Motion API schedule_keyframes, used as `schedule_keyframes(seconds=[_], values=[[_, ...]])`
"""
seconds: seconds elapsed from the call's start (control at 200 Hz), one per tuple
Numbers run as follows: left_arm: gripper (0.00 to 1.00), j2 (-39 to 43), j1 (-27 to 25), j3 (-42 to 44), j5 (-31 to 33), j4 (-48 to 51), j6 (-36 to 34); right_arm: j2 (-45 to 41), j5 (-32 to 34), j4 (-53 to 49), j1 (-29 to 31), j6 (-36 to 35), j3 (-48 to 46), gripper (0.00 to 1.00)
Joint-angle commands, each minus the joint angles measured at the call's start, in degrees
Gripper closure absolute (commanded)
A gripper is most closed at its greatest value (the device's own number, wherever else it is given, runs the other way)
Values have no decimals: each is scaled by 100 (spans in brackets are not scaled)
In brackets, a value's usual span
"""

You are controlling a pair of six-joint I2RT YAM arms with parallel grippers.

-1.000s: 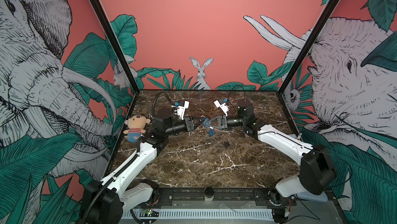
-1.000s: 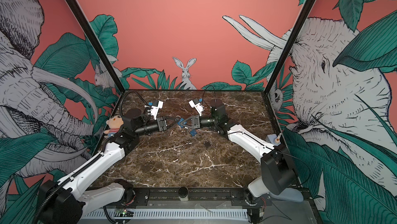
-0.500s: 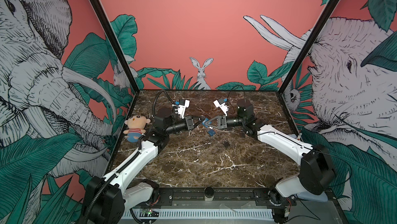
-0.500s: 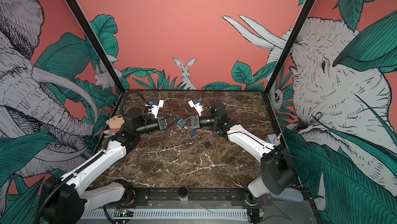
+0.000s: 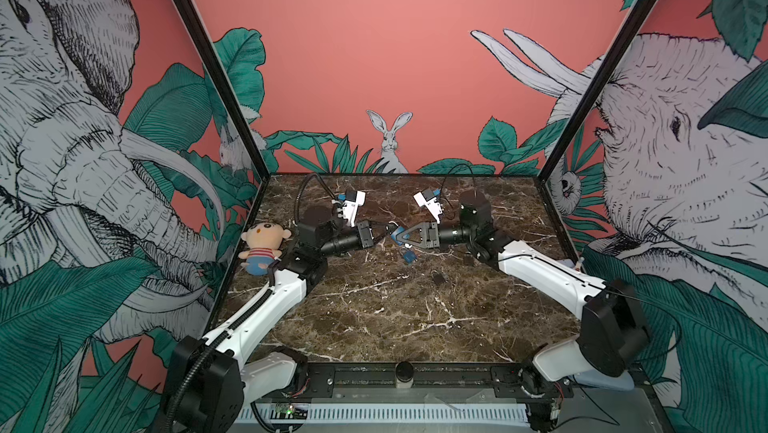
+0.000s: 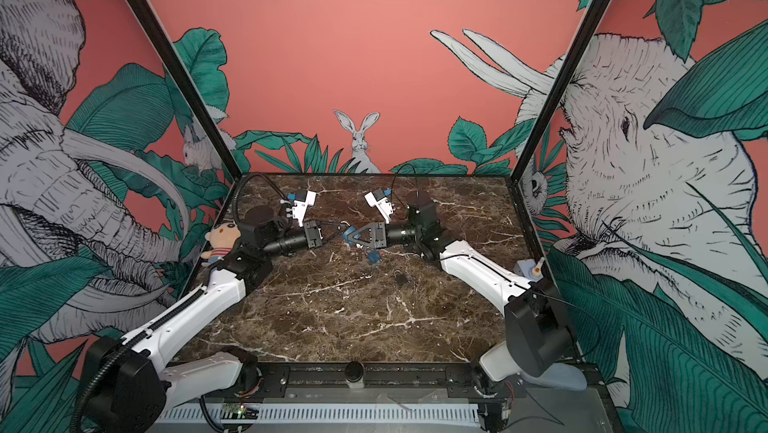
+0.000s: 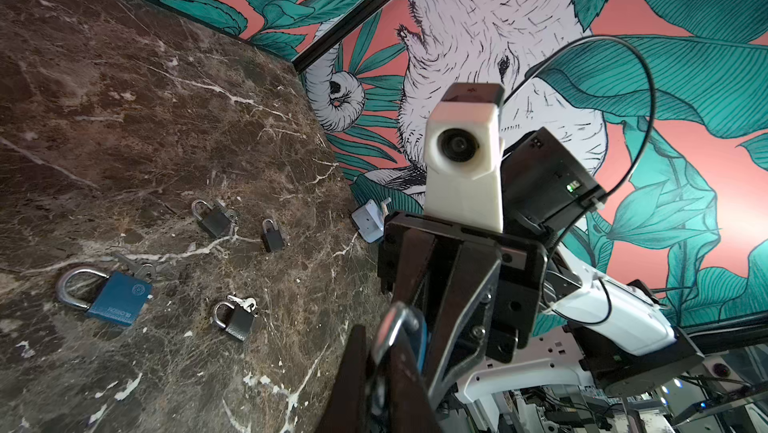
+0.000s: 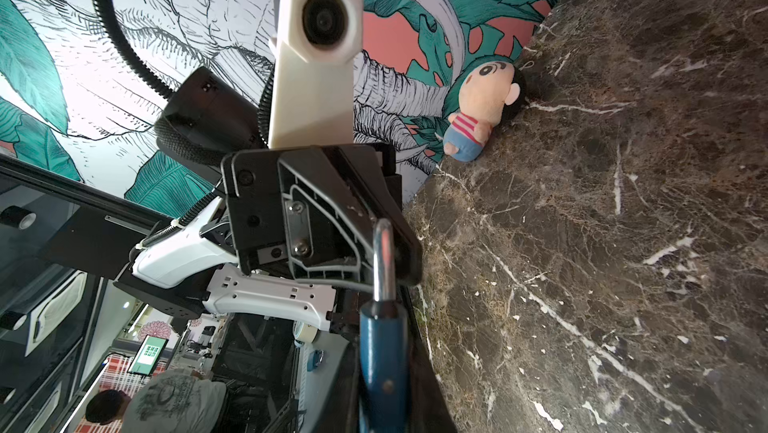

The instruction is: Lock with the key

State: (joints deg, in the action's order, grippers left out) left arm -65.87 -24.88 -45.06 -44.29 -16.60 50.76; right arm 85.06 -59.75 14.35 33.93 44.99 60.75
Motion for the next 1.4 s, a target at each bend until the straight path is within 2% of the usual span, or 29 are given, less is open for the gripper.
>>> schedule_keyframes(seconds=[0.0,0.07,0.125,0.215,0.46,0.625,0.745,0.935,1.14,1.395], values=[[100,158,6,49,136,-52,-72,-7,-16,340,96,12,228,88],[100,203,36,80,252,-95,14,-47,27,348,84,10,177,70],[100,275,78,109,365,-154,93,-110,82,353,61,2,108,64],[100,383,165,143,554,-245,218,-235,131,381,28,23,-33,60],[100,530,211,50,662,-235,274,-427,155,480,17,99,-242,60],[100,589,212,31,720,-232,293,-401,99,838,17,341,-364,69],[100,610,212,28,738,-196,301,-388,95,890,17,381,-380,83],[100,644,236,24,756,-187,333,-409,94,874,15,370,-399,100],[100,745,419,103,839,-284,501,-444,108,828,7,335,-475,100],[100,845,1019,111,707,-524,751,-546,131,1010,-1,494,-815,100]])
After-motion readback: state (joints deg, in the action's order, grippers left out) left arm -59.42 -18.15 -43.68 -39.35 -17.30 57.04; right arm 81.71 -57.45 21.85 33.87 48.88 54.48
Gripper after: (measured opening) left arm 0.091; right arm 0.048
